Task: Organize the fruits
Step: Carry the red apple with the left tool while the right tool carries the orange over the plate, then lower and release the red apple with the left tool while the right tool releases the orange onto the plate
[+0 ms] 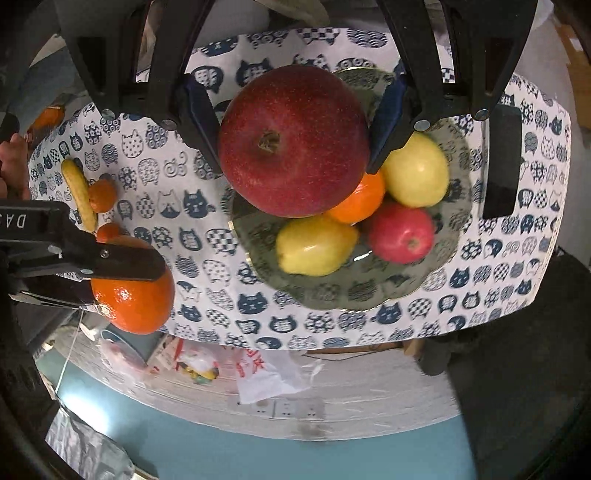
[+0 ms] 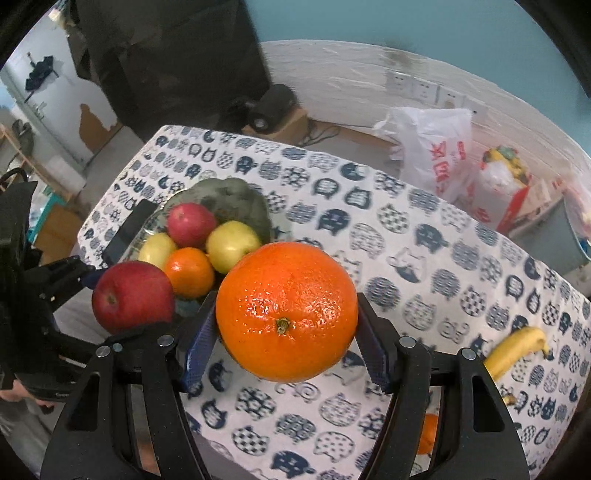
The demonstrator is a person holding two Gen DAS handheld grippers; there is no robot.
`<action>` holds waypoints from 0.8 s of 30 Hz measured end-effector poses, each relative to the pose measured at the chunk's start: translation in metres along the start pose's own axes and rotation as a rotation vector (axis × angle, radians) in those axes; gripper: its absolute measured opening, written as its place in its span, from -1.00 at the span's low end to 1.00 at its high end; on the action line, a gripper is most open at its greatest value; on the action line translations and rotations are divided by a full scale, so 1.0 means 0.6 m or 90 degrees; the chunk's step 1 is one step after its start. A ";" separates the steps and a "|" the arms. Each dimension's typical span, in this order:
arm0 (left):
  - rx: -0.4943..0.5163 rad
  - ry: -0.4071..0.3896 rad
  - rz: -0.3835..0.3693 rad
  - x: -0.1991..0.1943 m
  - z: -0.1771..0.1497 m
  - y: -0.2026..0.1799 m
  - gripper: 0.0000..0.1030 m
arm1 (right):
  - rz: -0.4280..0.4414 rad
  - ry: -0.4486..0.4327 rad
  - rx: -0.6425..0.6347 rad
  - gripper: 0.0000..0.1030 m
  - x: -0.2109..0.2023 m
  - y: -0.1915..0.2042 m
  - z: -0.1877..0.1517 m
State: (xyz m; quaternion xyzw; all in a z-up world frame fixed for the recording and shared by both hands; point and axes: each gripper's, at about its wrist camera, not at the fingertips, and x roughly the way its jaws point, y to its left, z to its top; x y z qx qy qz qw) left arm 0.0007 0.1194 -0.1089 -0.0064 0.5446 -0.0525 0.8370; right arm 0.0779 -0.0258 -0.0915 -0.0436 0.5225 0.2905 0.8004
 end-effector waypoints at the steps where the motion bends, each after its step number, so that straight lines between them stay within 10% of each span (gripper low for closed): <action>1: -0.003 0.000 0.001 0.000 -0.002 0.007 0.46 | 0.003 0.002 -0.004 0.35 0.005 0.008 0.004; 24: -0.064 0.066 -0.005 0.058 -0.048 0.083 0.47 | 0.044 0.067 -0.053 0.35 0.120 0.105 0.024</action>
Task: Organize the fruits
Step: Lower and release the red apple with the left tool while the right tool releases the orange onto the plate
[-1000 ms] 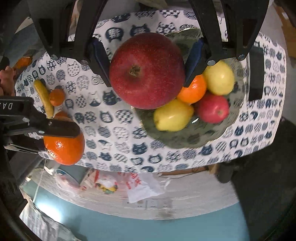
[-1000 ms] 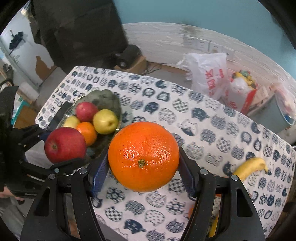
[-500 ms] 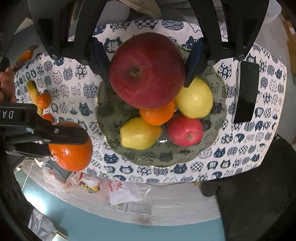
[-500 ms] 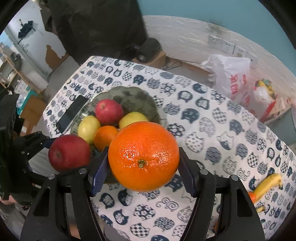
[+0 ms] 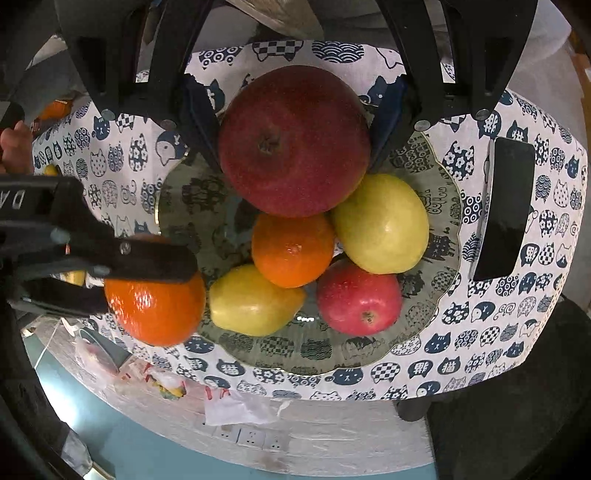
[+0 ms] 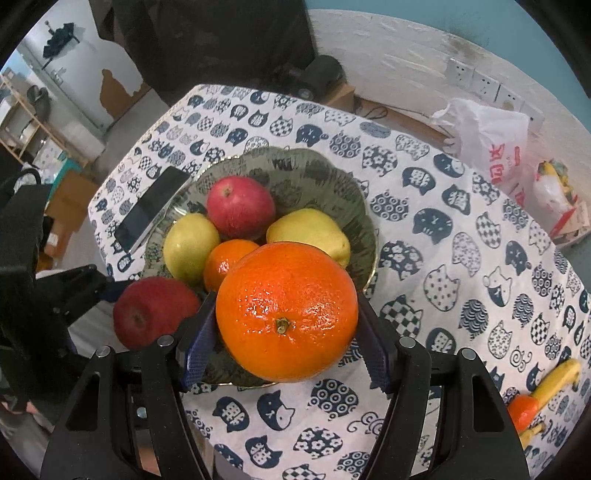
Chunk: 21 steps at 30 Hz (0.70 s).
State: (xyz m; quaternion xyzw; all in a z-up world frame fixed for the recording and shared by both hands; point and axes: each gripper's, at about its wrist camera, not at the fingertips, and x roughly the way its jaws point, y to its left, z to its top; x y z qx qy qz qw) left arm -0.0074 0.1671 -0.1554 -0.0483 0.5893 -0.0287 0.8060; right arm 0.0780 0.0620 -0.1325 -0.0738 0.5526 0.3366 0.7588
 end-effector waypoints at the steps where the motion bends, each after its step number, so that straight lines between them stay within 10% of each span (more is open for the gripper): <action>1: -0.005 0.001 -0.002 0.001 0.000 0.003 0.46 | 0.000 0.003 -0.001 0.35 0.005 0.000 -0.001; 21: -0.042 0.014 0.003 -0.001 -0.002 0.019 0.56 | -0.002 0.044 -0.024 0.37 0.063 0.019 -0.016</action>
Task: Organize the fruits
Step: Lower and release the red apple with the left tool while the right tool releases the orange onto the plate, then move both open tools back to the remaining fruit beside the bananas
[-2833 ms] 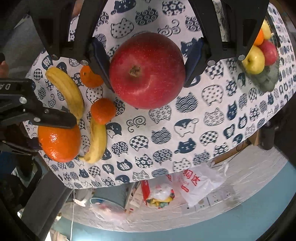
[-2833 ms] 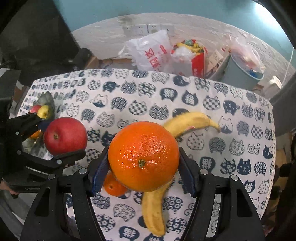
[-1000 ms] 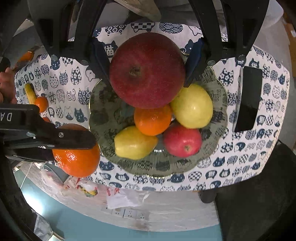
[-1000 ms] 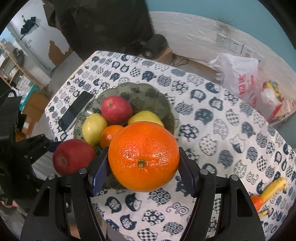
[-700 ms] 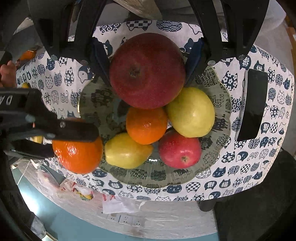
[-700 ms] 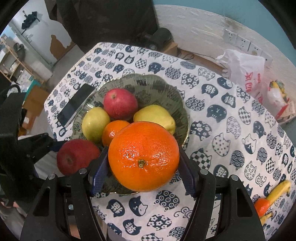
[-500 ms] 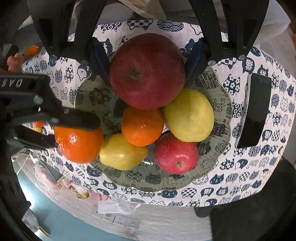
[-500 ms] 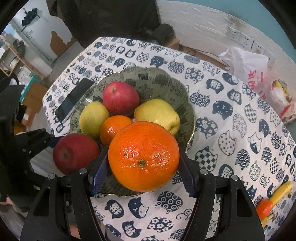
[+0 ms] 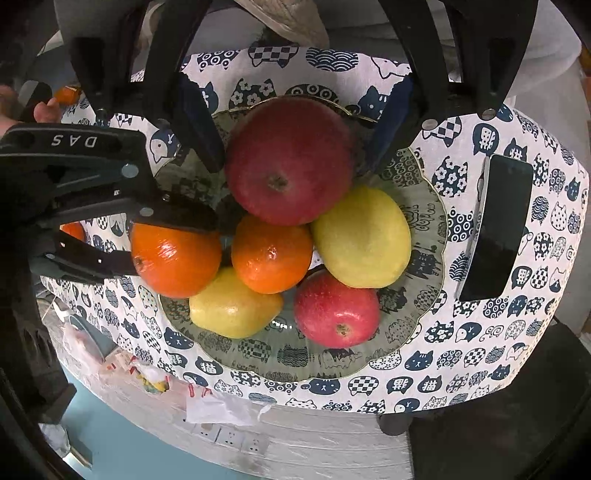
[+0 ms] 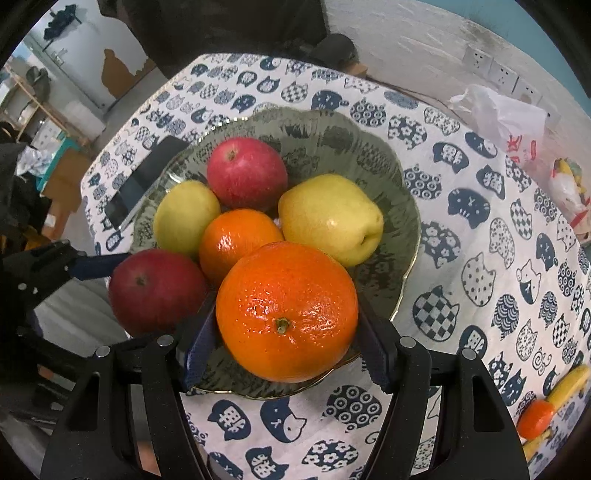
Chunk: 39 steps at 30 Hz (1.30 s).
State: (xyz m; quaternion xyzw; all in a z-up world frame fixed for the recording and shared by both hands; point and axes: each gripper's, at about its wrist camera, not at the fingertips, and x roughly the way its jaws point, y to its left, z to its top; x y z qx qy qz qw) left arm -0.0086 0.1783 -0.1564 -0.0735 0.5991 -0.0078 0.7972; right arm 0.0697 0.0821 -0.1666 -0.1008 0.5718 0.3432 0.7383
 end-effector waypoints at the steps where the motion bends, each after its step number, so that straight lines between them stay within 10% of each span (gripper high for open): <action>1: 0.001 0.000 0.001 -0.002 -0.001 0.001 0.56 | -0.003 -0.001 -0.005 0.37 0.000 0.003 0.000; 39: 0.105 -0.087 0.016 -0.098 -0.007 -0.116 0.56 | -0.071 -0.116 0.024 0.47 -0.192 -0.030 -0.046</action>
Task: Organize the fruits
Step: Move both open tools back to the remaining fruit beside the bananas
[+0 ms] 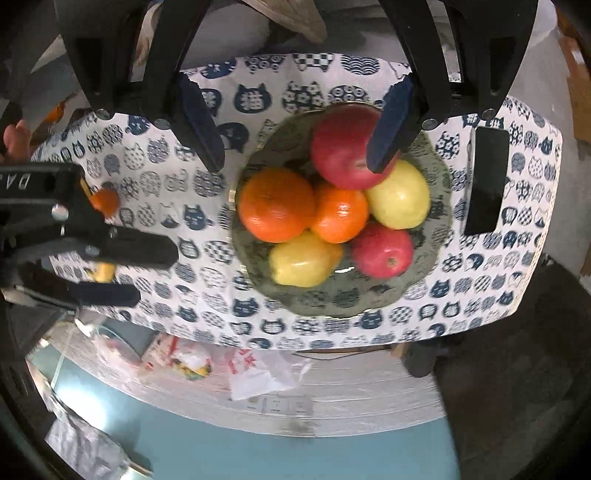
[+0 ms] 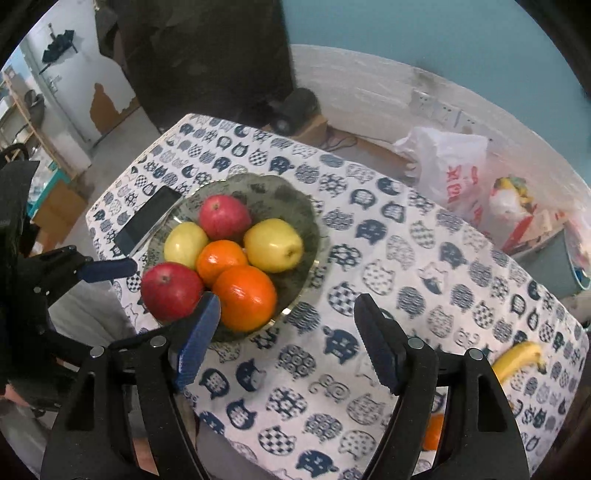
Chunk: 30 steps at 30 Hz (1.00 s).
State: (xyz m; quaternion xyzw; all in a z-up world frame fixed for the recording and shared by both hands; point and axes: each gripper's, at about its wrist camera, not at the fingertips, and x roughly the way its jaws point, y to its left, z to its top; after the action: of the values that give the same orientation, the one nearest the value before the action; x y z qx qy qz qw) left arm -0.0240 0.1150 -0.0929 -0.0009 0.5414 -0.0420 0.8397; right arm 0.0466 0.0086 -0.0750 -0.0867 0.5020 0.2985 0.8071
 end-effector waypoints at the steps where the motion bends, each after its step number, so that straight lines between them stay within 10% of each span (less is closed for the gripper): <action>1: 0.008 -0.001 0.000 -0.002 0.001 -0.008 0.56 | -0.004 -0.002 0.001 0.47 -0.007 -0.006 -0.004; 30: 0.211 0.039 -0.001 0.090 0.040 -0.238 0.57 | -0.083 0.086 0.132 0.54 -0.035 -0.249 -0.189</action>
State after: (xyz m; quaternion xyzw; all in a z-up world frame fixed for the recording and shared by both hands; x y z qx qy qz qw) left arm 0.0098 -0.0323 -0.1254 0.1386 0.5523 -0.1318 0.8114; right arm 0.0388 -0.1699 -0.1350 -0.0553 0.5768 0.1852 0.7937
